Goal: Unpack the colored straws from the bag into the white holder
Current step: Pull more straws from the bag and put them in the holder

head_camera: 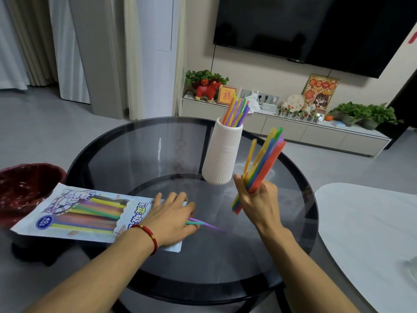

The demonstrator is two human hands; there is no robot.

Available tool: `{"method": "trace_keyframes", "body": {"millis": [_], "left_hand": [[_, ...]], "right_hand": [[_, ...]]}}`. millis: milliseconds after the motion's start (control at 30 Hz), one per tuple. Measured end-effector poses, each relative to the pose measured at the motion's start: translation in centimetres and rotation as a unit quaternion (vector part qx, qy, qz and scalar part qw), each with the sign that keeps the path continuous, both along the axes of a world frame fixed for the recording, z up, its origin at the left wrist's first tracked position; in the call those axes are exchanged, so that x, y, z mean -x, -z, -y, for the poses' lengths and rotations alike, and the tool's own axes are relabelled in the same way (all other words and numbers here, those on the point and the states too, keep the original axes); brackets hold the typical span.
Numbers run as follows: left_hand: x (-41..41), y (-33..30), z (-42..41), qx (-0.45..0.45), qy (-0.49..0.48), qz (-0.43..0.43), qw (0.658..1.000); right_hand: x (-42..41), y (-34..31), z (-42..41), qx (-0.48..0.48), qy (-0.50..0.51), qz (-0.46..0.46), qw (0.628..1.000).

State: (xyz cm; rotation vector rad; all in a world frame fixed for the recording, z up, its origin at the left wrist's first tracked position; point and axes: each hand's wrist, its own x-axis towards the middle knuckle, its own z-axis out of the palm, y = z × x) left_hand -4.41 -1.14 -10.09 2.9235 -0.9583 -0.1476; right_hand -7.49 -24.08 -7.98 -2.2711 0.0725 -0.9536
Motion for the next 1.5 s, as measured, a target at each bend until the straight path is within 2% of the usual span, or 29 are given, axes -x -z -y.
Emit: {"method": "trace_keyframes", "body": {"millis": [67,133,267,533,733,800,867,967,1067,1167,1333,1500], "left_hand": [[0.0,0.0,0.0,0.004,0.001,0.002,1.0],[0.0,0.0,0.0,0.007,0.001,0.002,1.0],[0.0,0.1,0.0,0.011,0.002,-0.002,1.0],[0.0,0.0,0.0,0.009,0.001,-0.005,1.0],[0.2,-0.1,0.0,0.012,0.002,-0.007,1.0],[0.2,0.0,0.1,0.011,0.001,-0.01,1.0],[0.1,-0.1,0.2,0.011,0.001,-0.006,1.0],[0.1,-0.1,0.2,0.01,0.0,-0.006,1.0],[0.0,0.1,0.1,0.012,0.001,-0.006,1.0],[0.0,0.1,0.1,0.01,0.004,-0.002,1.0],[-0.3,0.1,0.1,0.01,0.007,-0.006,1.0],[-0.2,0.2,0.1,0.011,0.005,-0.002,1.0]], "right_hand": [[0.0,-0.5,0.0,-0.074,-0.005,0.002,0.997],[0.0,-0.6,0.2,-0.109,-0.006,-0.008,0.994],[-0.1,-0.6,0.7,-0.078,0.0,-0.071,0.994],[-0.1,-0.3,0.8,0.006,-0.026,-0.116,0.993],[-0.4,-0.4,0.6,-0.015,-0.031,-0.127,0.991],[-0.5,-1.3,0.5,-0.039,-0.021,-0.109,0.993],[-0.9,-3.5,0.4,-0.104,-0.017,-0.064,0.992],[-2.6,-8.5,0.5,-0.229,-0.013,0.016,0.973],[-4.7,-13.4,0.7,-0.289,-0.011,0.08,0.954],[-6.5,-15.6,0.7,-0.257,0.003,0.1,0.961],[-9.7,-16.7,0.1,-0.193,0.041,0.082,0.977],[-11.5,-16.5,-1.1,-0.104,0.048,0.006,0.993]]}}
